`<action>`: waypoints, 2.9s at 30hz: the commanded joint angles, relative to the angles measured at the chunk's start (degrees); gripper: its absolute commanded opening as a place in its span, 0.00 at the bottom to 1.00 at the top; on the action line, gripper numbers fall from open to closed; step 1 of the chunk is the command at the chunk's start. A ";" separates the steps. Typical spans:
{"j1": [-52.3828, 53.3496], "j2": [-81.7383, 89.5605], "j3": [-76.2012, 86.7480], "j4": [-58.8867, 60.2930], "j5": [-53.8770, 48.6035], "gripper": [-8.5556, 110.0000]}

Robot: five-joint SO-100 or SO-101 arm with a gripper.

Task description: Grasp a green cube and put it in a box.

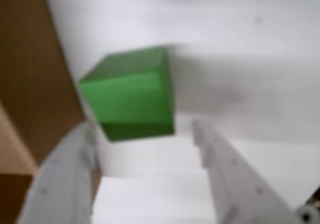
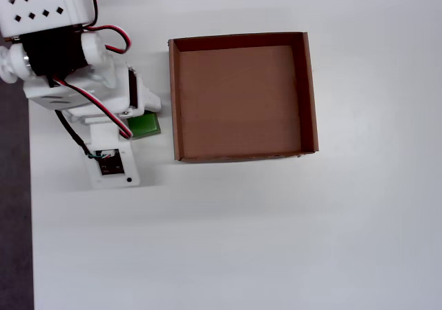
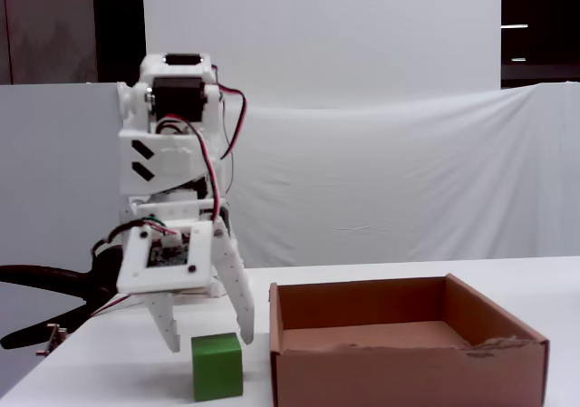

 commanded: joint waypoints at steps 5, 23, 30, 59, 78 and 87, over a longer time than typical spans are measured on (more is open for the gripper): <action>-0.62 -0.18 -3.43 -3.60 -0.97 0.30; -1.93 -1.85 -2.46 -5.98 -2.29 0.30; -2.29 -2.46 -2.02 -6.59 -2.64 0.30; -2.29 -2.64 0.00 -8.35 -3.16 0.20; -2.46 4.39 0.26 -5.80 -2.72 0.19; -4.57 12.04 0.97 -1.23 -2.55 0.19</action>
